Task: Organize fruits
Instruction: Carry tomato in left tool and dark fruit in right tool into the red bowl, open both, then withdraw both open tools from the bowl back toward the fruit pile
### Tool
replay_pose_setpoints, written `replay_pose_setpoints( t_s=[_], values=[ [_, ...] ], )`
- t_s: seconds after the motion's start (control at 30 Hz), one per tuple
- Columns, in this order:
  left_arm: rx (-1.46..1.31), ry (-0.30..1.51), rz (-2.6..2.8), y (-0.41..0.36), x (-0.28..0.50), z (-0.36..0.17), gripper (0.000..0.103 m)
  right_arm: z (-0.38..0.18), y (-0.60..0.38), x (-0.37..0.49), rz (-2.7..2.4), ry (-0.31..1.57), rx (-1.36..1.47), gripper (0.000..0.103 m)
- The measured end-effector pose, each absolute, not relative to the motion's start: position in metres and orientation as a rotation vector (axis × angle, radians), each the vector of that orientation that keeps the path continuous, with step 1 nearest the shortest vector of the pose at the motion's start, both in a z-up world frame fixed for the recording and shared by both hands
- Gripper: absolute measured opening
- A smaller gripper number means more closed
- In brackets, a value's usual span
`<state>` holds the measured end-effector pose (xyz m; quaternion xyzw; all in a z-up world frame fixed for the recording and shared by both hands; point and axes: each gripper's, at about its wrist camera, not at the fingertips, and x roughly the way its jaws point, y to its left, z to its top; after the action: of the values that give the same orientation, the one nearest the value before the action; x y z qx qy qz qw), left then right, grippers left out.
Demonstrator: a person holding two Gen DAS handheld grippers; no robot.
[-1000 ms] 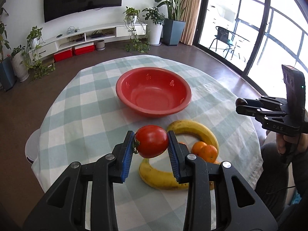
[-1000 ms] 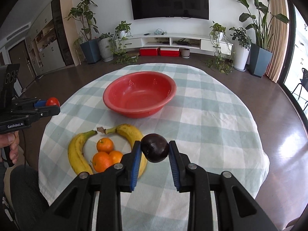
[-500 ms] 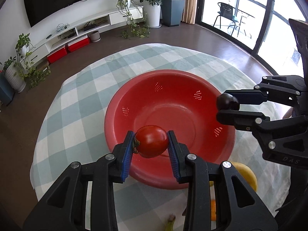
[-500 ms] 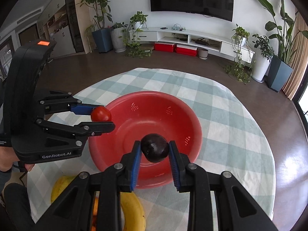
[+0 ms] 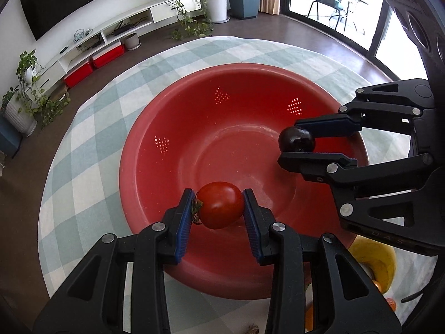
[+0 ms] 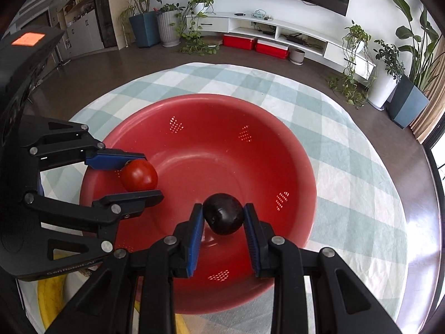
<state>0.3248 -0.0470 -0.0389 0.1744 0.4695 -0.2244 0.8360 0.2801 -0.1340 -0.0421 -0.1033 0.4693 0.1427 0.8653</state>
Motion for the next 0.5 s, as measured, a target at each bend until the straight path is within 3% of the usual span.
replay_pose_setpoints(
  t_s=[0.27,0.37,0.43,0.5],
  values=[
    [0.378,0.968,-0.461,-0.05,0.322,-0.037,0.035,-0.04,-0.136,0.278,0.279,0.969,-0.2,0.039],
    [0.362,0.945,-0.443,-0.041,0.316,-0.027,0.036,-0.031,-0.142,0.272,0.265,0.95,-0.174,0.046],
    [0.354,0.916,-0.435,-0.035,0.307,-0.015,0.044,-0.019,-0.148,0.261,0.263,0.925,-0.142,0.055],
    [0.356,0.873,-0.424,-0.028,0.292,-0.001,0.063,-0.003,-0.157,0.243,0.272,0.882,-0.095,0.067]
  ],
)
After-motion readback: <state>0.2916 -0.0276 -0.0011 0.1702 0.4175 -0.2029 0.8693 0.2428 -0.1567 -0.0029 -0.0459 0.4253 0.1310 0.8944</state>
